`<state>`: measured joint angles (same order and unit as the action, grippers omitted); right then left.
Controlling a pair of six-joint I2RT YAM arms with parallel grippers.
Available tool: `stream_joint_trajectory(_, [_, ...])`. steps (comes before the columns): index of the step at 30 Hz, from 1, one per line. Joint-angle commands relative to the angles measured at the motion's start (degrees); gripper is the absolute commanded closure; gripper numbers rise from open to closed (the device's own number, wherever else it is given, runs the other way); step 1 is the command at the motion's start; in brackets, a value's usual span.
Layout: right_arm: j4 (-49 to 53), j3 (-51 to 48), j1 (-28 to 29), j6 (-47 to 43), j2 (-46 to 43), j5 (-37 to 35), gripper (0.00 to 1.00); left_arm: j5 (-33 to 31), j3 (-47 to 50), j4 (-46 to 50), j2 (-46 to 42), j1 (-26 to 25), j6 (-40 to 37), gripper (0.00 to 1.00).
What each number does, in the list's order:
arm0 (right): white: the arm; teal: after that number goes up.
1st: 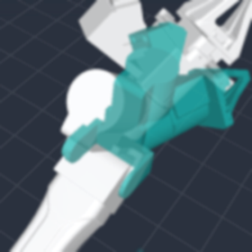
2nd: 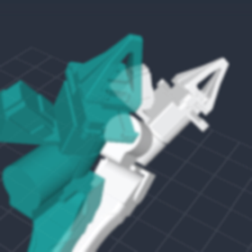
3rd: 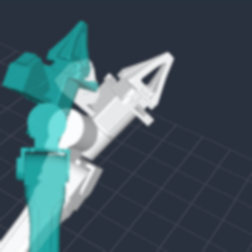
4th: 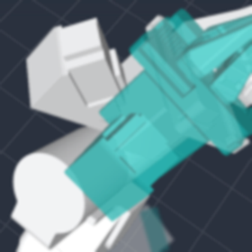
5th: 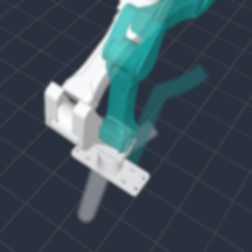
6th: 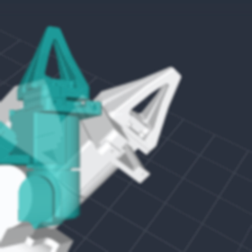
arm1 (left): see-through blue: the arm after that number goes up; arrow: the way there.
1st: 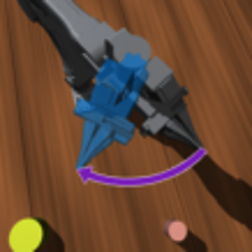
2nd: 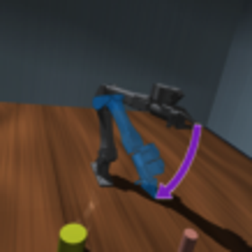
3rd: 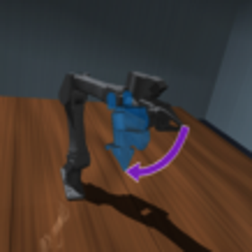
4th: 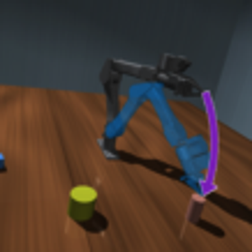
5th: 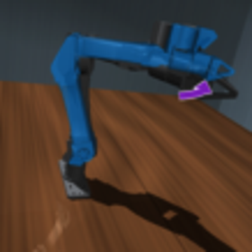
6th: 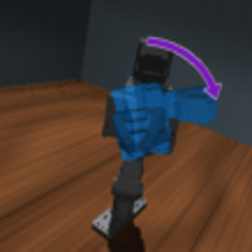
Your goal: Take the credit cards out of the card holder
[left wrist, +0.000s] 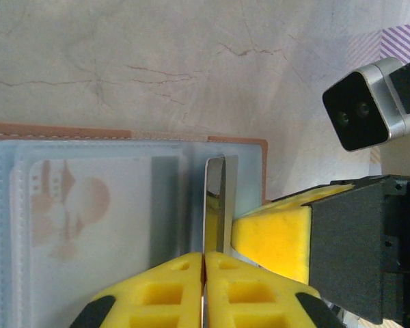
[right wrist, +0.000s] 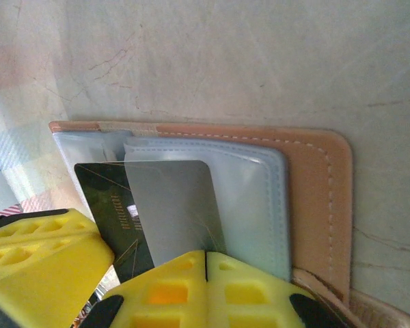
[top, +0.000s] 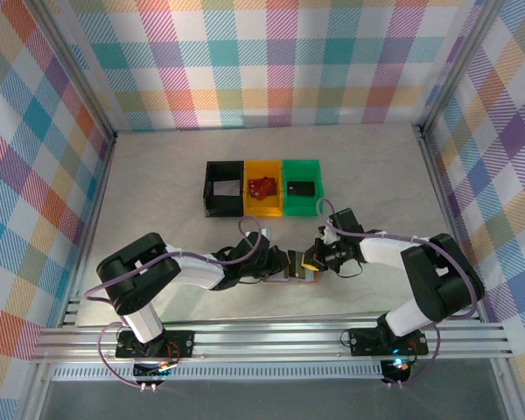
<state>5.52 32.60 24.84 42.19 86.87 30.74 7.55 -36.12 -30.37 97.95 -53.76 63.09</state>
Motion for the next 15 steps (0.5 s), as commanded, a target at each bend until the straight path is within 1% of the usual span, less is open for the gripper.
stream_joint_trajectory(1, [-1.65, -1.13, 0.30, 0.43, 1.37, 0.19, 1.00, 1.15, -0.97, -2.68, 1.07, -0.03, 0.63, 0.86])
stream_joint_trajectory(5, [-1.65, -1.27, 0.40, 0.33, 1.37, 0.28, 1.00, 1.45, -1.32, -3.07, 1.43, -0.21, 0.80, 0.79])
stream_joint_trajectory(7, [-1.72, -1.31, 0.36, 0.32, 1.44, 0.46, 1.00, 1.54, -1.50, -3.11, 1.62, -0.28, 0.81, 0.77])
stream_joint_trajectory(15, [-2.03, -1.49, 0.49, 0.34, 1.51, 1.00, 1.00, 2.19, -1.89, -4.41, 1.93, -0.65, 0.81, 0.77])
